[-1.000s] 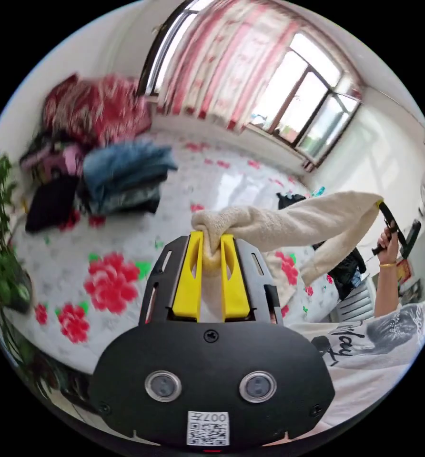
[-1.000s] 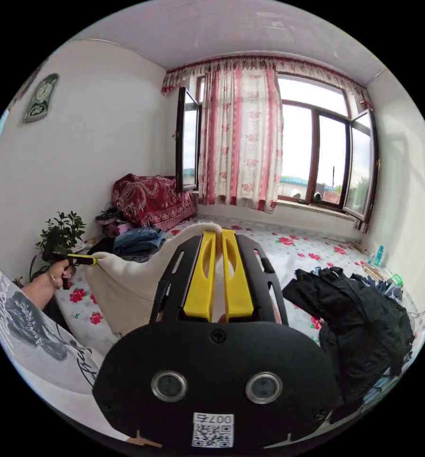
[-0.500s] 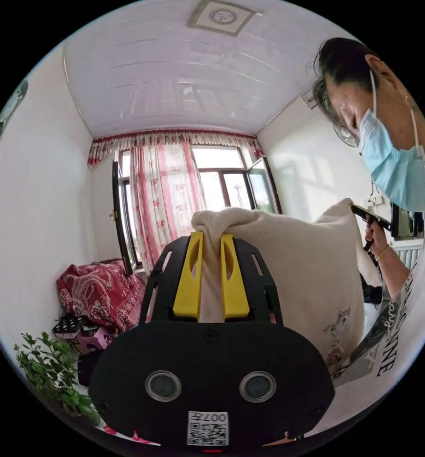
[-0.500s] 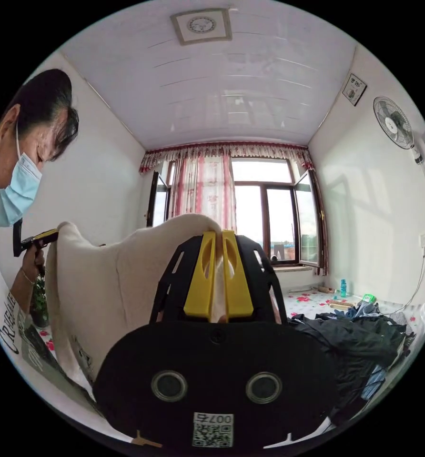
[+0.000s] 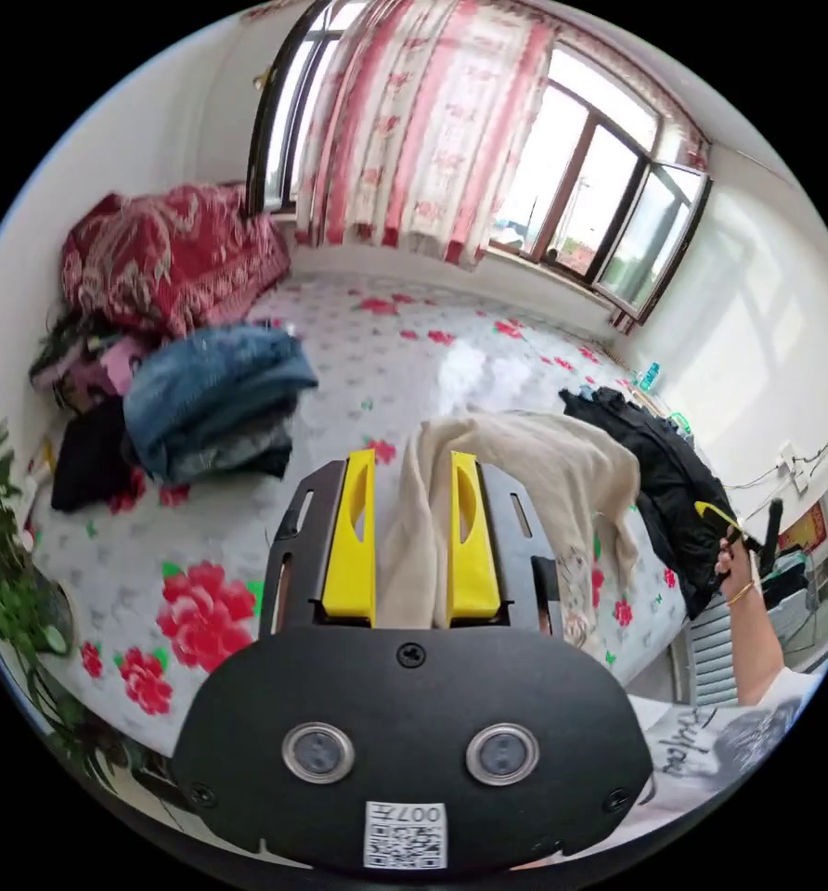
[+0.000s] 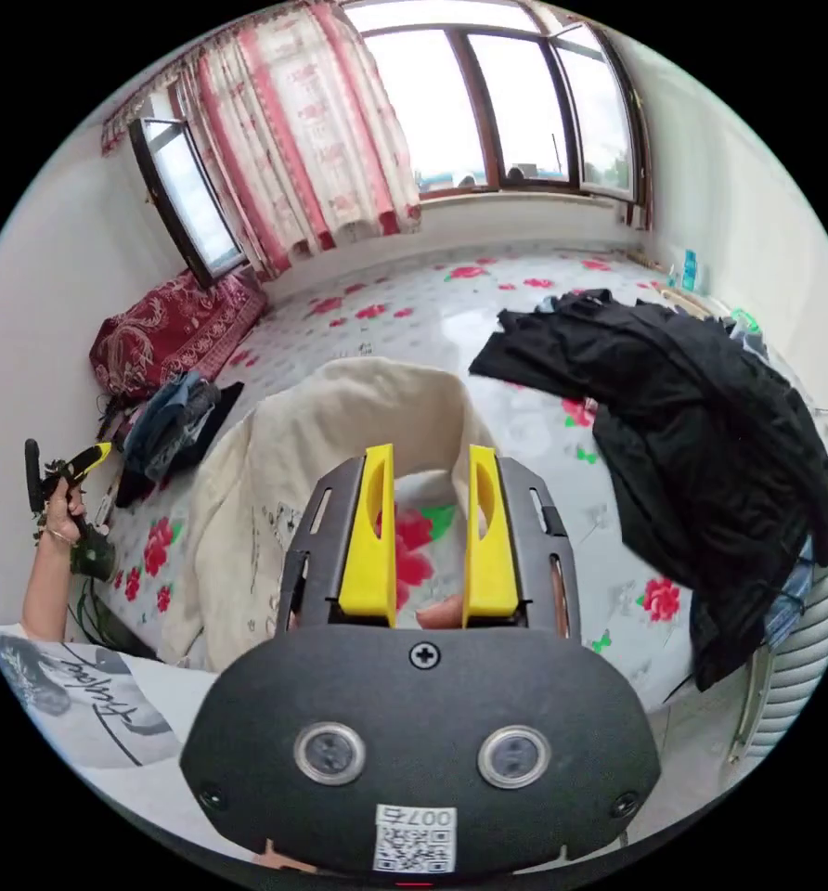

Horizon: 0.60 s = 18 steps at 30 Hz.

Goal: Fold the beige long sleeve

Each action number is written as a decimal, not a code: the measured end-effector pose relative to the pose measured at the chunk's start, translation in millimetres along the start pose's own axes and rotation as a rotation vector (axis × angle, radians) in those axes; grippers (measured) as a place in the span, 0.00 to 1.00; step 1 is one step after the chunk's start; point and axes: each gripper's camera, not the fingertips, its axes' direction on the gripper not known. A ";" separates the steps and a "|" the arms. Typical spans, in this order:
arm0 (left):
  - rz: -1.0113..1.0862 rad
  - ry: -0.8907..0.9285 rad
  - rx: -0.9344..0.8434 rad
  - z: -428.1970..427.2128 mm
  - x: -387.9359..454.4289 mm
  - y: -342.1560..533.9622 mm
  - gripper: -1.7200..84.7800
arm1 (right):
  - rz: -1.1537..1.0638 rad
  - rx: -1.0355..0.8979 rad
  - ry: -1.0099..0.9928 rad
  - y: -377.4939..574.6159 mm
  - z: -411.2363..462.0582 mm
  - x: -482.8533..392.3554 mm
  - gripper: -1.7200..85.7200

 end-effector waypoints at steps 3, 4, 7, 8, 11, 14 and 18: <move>-0.044 0.028 -0.243 64.3 -7.1 66.4 0.15 | 0.080 -0.229 -0.077 74.5 69.2 12.8 0.11; -0.055 0.028 -0.283 74.4 -6.1 77.7 0.15 | 0.092 -0.257 -0.089 85.4 77.2 12.6 0.11; -0.083 0.053 -0.421 112.8 7.1 114.5 0.16 | 0.099 -0.317 -0.106 108.5 95.9 2.4 0.12; -0.073 0.063 -0.458 126.3 14.7 121.0 0.16 | 0.081 -0.325 -0.116 106.0 99.5 -4.6 0.12; 0.038 -0.073 -0.545 159.4 32.0 123.3 0.12 | -0.036 -0.401 -0.074 89.2 117.1 -27.2 0.12; 0.181 -0.119 -0.540 166.2 40.8 108.9 0.07 | -0.108 -0.494 0.009 79.5 140.8 -41.1 0.13; 0.176 -0.262 -0.597 169.8 10.3 74.2 0.03 | -0.107 -0.482 0.036 71.2 139.2 -44.6 0.13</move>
